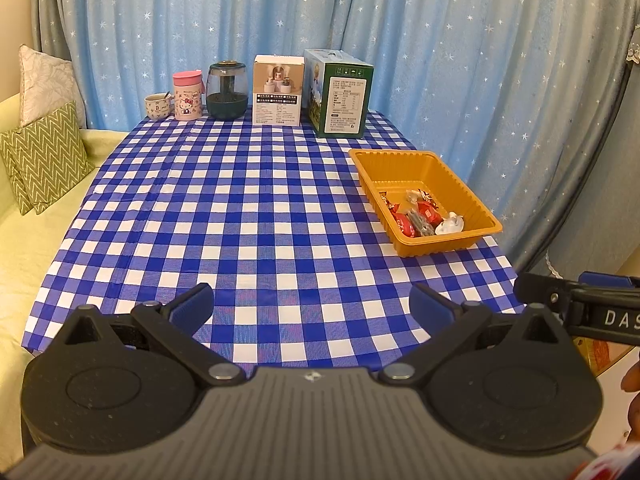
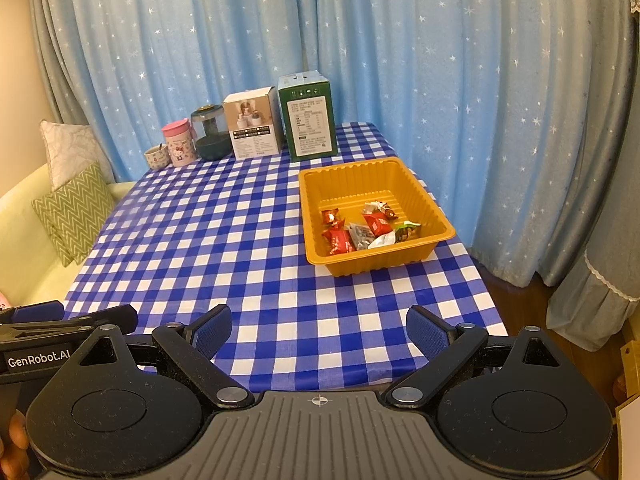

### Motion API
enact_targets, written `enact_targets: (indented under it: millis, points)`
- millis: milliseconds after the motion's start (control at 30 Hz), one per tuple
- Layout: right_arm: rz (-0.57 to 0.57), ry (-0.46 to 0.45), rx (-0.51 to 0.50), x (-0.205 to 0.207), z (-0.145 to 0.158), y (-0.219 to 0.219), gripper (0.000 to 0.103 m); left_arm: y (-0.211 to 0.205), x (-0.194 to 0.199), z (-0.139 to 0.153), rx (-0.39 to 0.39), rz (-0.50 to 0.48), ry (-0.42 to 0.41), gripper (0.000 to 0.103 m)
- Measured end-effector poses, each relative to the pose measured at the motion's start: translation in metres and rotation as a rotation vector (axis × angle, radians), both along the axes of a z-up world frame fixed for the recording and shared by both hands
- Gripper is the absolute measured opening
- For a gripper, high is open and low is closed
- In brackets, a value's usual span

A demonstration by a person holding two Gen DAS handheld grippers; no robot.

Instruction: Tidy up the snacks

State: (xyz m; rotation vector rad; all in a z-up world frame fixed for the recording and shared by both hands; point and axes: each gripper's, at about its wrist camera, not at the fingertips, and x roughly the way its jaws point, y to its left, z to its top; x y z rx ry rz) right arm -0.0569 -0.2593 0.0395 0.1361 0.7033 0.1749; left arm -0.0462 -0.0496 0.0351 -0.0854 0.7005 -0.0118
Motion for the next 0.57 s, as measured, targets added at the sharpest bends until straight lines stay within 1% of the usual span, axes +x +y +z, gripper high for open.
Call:
enact_targets:
  millis: [400, 567]
  points:
    - [0.001, 0.002, -0.001, 0.0004, -0.0004, -0.0005, 0.093, -0.0007, 0.0003, -0.0018, -0.004, -0.002, 0.001, 0.103]
    - [-0.002, 0.005, 0.001, -0.0001, -0.0023, -0.0007, 0.093, 0.0011, -0.0011, -0.0044, -0.006, -0.004, -0.012, 0.103]
